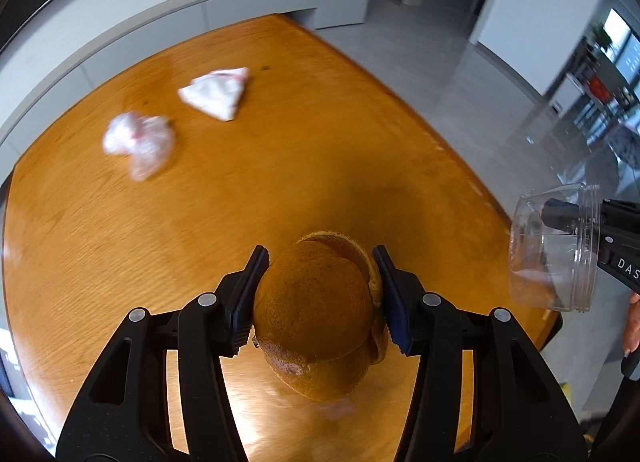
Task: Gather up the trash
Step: 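Carry the orange and clear jar over the black trash bag and open both grippers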
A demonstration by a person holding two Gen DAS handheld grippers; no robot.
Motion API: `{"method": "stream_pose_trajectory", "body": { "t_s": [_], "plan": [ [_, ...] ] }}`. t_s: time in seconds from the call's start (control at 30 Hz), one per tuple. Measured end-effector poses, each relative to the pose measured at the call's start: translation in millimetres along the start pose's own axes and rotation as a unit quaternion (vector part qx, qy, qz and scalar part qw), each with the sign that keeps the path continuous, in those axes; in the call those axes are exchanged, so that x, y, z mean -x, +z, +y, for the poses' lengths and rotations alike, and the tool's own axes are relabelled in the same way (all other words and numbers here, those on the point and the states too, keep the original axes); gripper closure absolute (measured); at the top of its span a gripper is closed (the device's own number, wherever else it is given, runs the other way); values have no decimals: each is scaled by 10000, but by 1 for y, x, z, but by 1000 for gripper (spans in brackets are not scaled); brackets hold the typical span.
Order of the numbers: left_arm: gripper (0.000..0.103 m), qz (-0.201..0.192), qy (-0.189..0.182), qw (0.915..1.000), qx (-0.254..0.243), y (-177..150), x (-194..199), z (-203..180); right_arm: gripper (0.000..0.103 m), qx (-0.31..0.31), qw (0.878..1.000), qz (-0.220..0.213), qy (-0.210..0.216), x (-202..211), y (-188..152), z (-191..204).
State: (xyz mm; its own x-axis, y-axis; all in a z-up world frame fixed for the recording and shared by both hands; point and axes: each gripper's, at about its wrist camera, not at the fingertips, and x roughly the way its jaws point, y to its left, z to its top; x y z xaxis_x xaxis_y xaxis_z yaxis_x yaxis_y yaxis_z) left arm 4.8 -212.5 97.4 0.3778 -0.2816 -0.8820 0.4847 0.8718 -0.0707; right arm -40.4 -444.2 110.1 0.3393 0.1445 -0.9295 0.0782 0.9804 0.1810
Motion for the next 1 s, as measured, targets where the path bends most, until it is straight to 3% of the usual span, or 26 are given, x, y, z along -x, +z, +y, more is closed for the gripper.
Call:
{"method": "stream_pose_trajectory", "body": {
  "t_s": [0.27,0.5,0.7,0.87,0.93,0.97,1.0],
  "plan": [
    [51,44,-399,9954,-867,4,-10,-120,98,-701,9970,-115,-293,36,-50,-78],
    [51,201,-684,9829,-1695,-1,-26,-220,98,-1478,9870,-115,-618,64,-105,-148],
    [50,386,-948,9648,-2421,-16,-48,-296,98,-2347,9671,82,-981,77,-160,-208],
    [50,412,-1073,9481,-2964,-35,-59,-349,98,-3152,9400,388,-1249,71,-199,-258],
    [44,450,-1157,9425,-3103,-40,-67,-369,75,-3517,9257,528,-1286,66,-209,-278],
    [35,469,-1216,9409,-3127,-40,-71,-376,40,-3732,9156,669,-1340,63,-214,-289],
    [5,496,-1212,9392,-3174,-41,-74,-381,31,-3951,9044,671,-1466,64,-219,-298]
  ]
}}
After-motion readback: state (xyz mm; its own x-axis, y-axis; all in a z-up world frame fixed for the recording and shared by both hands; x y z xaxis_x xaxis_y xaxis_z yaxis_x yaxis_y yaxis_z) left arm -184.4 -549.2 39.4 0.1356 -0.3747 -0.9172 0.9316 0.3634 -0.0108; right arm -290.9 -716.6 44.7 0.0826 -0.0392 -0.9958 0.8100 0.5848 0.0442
